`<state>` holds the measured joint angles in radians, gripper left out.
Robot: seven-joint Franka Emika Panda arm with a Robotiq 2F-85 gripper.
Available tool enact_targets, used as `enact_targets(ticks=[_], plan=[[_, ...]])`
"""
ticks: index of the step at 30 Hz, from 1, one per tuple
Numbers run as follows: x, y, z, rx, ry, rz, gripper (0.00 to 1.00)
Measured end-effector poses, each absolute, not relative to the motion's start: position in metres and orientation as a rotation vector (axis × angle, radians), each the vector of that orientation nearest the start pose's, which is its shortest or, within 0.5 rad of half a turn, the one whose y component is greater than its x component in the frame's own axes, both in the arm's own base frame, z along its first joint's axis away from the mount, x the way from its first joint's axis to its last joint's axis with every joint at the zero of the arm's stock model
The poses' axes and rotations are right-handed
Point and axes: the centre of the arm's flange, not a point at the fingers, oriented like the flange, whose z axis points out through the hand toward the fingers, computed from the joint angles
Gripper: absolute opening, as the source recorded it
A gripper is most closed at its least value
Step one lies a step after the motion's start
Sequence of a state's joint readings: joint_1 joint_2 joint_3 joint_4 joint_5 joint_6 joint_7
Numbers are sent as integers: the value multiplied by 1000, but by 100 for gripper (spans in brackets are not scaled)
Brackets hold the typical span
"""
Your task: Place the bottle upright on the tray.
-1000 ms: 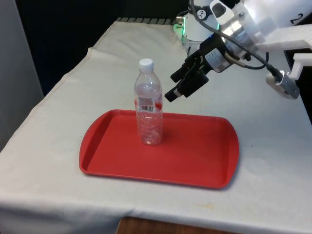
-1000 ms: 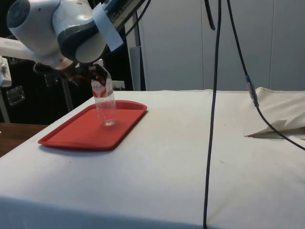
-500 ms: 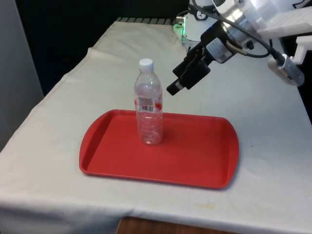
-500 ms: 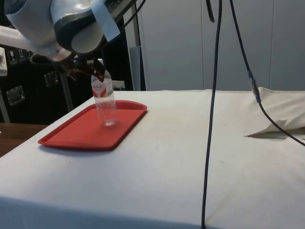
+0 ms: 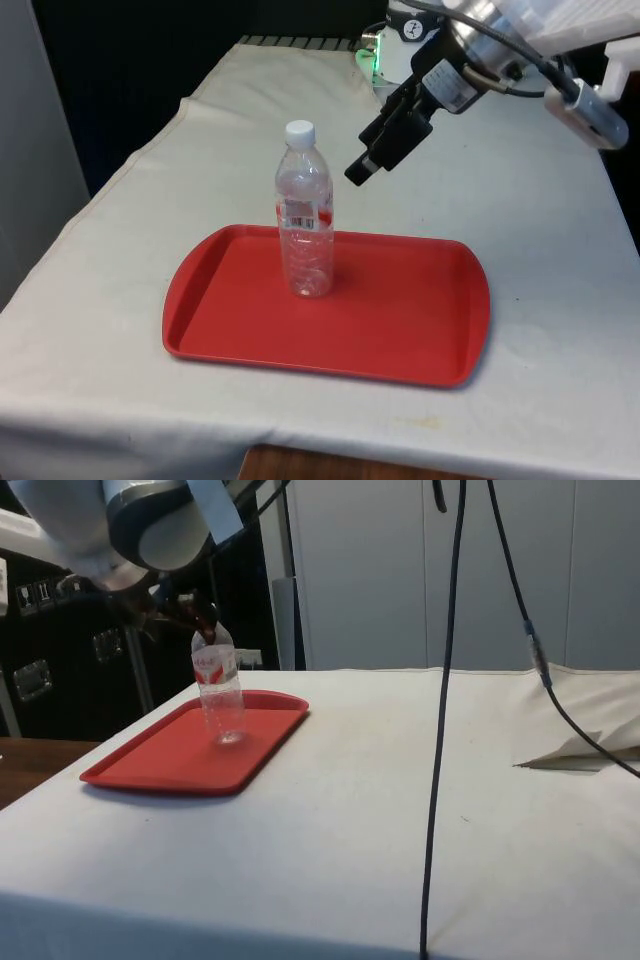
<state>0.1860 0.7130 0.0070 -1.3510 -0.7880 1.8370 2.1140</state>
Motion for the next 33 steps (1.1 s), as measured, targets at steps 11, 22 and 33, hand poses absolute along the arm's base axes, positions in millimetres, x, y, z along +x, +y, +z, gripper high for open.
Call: enact_targets(ticks=[11,22,33], plan=[[720,75,316,-2382,2517,-970,100],[720,67,329,-2365,2525,-905,100],[722,59,347,-2349,2523,-843,100]])
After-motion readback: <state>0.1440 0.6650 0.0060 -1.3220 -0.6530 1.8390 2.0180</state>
